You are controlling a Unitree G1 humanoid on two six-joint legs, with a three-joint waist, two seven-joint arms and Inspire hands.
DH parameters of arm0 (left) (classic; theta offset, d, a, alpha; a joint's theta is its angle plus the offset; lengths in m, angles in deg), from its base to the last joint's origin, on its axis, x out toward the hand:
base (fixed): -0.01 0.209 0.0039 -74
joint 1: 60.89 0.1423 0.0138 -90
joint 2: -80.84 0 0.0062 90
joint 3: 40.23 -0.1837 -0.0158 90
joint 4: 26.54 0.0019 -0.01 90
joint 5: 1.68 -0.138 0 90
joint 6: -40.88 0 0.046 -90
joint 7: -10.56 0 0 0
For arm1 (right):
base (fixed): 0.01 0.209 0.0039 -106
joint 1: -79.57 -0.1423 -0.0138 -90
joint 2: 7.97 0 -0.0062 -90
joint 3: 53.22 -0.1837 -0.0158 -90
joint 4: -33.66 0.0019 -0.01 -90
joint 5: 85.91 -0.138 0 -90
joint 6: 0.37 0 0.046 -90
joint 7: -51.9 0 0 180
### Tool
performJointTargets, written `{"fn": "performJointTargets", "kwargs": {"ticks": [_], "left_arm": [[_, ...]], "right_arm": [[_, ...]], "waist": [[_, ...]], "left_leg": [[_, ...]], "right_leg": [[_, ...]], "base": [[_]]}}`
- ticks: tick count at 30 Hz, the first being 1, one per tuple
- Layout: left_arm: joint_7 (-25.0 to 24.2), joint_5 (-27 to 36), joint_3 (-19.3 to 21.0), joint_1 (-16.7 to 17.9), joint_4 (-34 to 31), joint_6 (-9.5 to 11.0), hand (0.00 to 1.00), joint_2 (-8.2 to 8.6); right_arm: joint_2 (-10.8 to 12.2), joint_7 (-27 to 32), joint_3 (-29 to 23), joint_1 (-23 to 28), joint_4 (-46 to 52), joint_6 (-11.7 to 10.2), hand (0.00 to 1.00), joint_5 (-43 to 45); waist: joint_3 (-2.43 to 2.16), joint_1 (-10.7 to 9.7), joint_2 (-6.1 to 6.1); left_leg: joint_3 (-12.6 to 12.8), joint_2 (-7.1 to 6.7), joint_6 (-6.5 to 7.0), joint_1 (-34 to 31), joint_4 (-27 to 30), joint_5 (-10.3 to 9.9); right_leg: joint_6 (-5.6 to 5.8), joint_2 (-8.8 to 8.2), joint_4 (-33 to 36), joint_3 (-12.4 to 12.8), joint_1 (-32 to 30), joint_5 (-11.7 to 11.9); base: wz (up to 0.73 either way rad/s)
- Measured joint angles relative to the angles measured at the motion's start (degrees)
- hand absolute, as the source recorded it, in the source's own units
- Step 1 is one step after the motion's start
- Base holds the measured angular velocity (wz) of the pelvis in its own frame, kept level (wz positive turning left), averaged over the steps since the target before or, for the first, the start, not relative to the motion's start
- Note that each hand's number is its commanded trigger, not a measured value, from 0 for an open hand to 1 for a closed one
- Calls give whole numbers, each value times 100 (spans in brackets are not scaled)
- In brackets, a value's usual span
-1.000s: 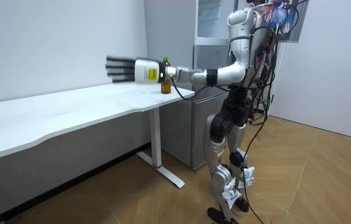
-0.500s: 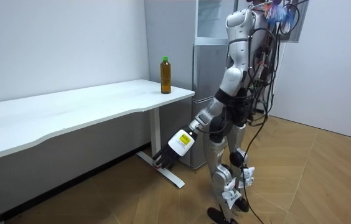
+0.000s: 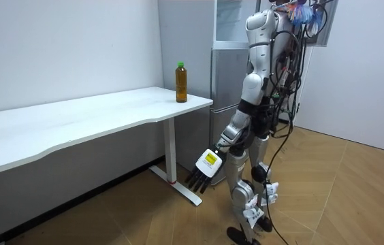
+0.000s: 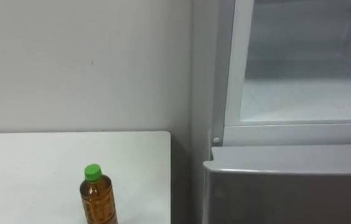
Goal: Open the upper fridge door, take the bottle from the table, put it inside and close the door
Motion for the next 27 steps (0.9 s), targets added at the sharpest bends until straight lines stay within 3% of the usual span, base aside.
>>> {"fn": "performJointTargets", "kwargs": {"ticks": [13,27], "left_arm": [[-583,-742,-22,-105,222,-538,0,-5],[-857,-813,-38,-49,223,-825,0,1]], "right_arm": [[4,-66,108,-137,-173,102,0,-17],[3,-65,109,-180,-174,138,0,-37]], "waist": [[-6,-18,-85],[-5,-21,-56]], "left_leg": [[0,2,0,-12,41,0],[-6,8,1,-78,92,-1]], "right_leg": [[-1,2,8,81,-67,-1],[-2,4,9,103,-103,-1]], "base": [[0],[0]]}}
